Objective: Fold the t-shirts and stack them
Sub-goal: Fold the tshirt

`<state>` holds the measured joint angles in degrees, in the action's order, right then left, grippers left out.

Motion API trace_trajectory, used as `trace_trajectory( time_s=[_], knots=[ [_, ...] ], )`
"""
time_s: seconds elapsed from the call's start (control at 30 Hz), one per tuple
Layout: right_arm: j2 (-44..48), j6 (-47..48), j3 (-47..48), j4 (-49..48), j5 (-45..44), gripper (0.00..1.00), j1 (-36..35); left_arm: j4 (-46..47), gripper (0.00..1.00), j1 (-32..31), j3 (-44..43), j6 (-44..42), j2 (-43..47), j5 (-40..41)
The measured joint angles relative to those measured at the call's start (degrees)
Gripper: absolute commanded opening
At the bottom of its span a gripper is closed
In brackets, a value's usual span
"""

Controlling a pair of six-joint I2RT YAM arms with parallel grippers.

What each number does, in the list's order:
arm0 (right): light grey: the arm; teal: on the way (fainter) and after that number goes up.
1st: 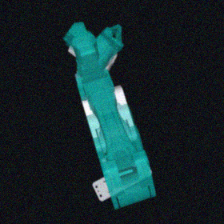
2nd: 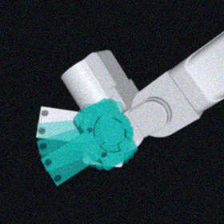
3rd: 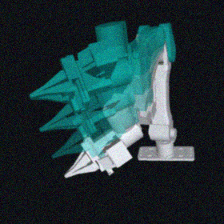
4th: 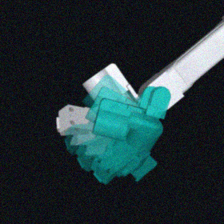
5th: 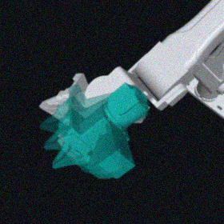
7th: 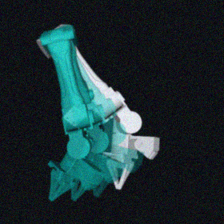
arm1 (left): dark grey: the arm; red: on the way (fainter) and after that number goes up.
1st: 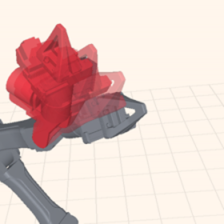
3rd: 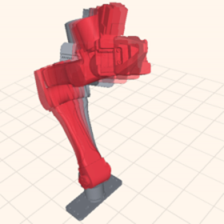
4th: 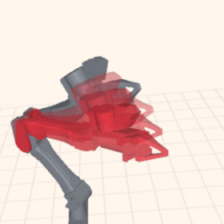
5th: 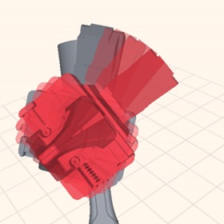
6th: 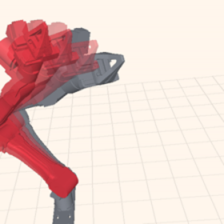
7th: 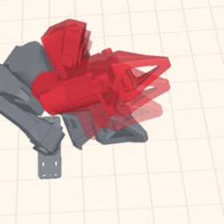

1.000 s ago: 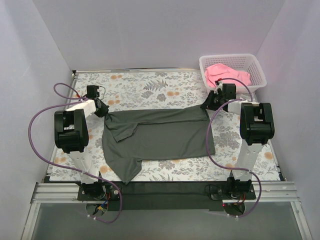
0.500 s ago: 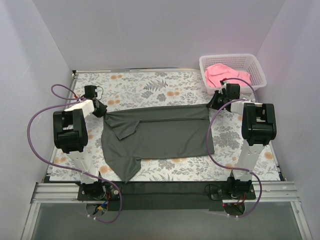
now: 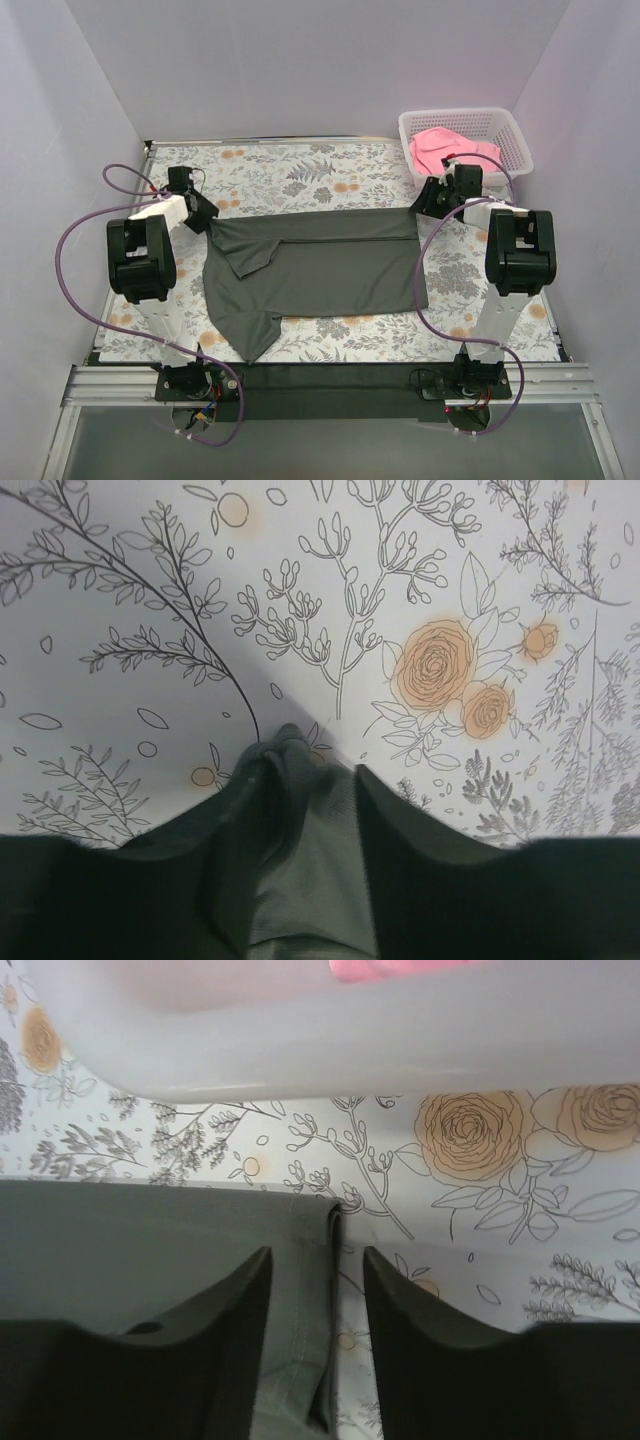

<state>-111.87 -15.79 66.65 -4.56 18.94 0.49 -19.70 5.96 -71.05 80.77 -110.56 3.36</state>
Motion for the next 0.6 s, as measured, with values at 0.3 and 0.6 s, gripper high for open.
trace_trajectory(
  time_s=[0.3,0.6],
  knots=[
    [14.8,1.0,-1.9,3.8,-4.7,0.58,-6.8,-4.1,0.70,0.3,1.1,-1.6,8.8,1.0],
    [21.3,0.5,-7.9,5.4,-4.7,0.51,-14.1,-4.2,0.48,0.3,9.8,-1.3,22.8,0.0]
  ],
)
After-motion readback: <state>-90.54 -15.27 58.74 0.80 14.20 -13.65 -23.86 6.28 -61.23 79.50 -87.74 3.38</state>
